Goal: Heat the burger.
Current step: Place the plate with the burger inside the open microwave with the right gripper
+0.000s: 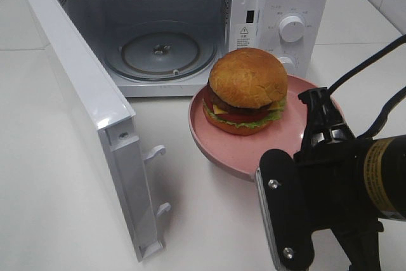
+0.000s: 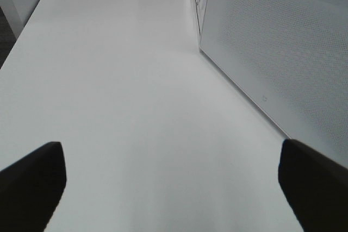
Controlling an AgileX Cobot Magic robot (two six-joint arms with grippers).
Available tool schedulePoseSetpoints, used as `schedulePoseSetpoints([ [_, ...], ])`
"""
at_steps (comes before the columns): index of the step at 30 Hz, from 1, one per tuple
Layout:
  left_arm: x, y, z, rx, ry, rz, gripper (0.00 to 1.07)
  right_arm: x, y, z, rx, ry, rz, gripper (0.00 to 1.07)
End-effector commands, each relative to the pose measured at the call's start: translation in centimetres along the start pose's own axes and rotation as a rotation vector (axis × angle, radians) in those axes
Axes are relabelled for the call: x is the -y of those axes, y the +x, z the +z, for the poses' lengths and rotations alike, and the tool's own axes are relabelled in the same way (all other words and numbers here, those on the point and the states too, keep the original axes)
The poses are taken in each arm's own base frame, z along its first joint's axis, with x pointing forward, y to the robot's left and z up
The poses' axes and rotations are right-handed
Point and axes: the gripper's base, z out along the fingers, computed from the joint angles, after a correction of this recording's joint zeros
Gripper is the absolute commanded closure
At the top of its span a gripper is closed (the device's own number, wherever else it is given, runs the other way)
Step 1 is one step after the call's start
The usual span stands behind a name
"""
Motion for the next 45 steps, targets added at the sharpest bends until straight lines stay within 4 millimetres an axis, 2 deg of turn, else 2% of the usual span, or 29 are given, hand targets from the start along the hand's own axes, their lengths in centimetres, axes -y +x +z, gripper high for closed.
schedulePoseSetpoints([
  [1,0.0,0.0,-0.1,0.027,0.002,-0.004,0.09,0.2,-0.3,-0.3,0.054,0.017,-0.103,1.07],
  [12,0.0,0.0,-0.1,0.027,0.002,-0.004,0.09,0.3,-0.1,-0.1,0.069,-0.005,-0.122,1.07],
  [14,0.0,0.0,-0.1,0.027,0.002,-0.004,0.09,0.7,0.8,0.3,0.045,-0.01,-0.121,1.07],
  [23,0.0,0.0,-0.1,0.027,0.002,-0.004,0.09,1.7,0.3,0.0,0.11,0.005,-0.155,1.07],
  [26,0.0,0.0,-0.1,0.027,0.002,-0.004,0.09,2.5,0.7,0.1,0.12,0.008,-0.132,1.07],
  [45,0.0,0.0,-0.1,0.027,0.002,-0.004,0.09,3.7,1.6,0.5,0.227,0.052,-0.097,1.07],
])
